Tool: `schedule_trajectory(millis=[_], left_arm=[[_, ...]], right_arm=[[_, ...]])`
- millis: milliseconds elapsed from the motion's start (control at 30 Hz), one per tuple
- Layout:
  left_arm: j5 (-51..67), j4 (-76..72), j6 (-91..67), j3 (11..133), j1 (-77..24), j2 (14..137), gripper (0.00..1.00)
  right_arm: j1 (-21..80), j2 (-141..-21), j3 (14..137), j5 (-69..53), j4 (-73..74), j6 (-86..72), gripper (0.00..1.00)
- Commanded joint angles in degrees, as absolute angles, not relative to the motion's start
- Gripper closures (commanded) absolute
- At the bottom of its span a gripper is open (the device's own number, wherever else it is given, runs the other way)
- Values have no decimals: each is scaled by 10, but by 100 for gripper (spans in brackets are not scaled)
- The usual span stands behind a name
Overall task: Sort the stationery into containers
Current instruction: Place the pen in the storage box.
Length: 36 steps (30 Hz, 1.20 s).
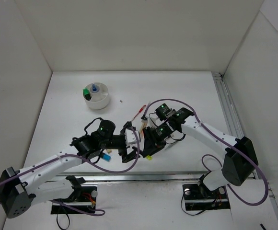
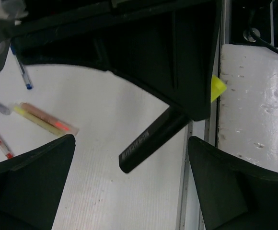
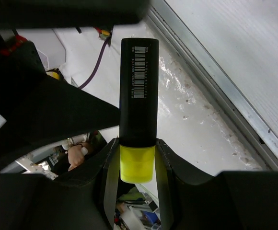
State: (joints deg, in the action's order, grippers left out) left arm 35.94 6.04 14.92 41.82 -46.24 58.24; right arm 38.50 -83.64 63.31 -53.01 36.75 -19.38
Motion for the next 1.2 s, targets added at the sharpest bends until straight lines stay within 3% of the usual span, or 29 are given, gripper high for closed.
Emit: schedule_trajectory(millis=[0,133,467,533,700,800,867,933,1000,1033,1167], left_arm=[[294,54,189,473,-497,616,1],[257,61,203,495,-533,645,10],[241,44,200,490,-551,647,59],[250,38,204,486,-551,645,63],[258,37,207,488,-551,649,64],[261,36,208,490,-551,648,77],[262,33,206,490,-551,643,98],[254,17,201,483,-551,634,100],[244,4,197,470,-551,623,100],[229,-16,190,467,-551,619,100],[202,-51,165,440,-531,598,100]], right_arm=[[381,-846,662,-563,400,-180,100],[378,-846,678,-567,403,-185,100],[353,-850,692,-565,403,-203,100],[352,-854,706,-558,402,-205,100],[353,-877,740,-564,401,-202,100],[353,-886,748,-564,400,-202,100],[354,-889,751,-559,400,-203,100],[355,-887,752,-550,401,-204,100],[354,-881,756,-532,401,-207,91],[352,-879,758,-520,400,-208,81],[340,-859,769,-448,401,-219,56]])
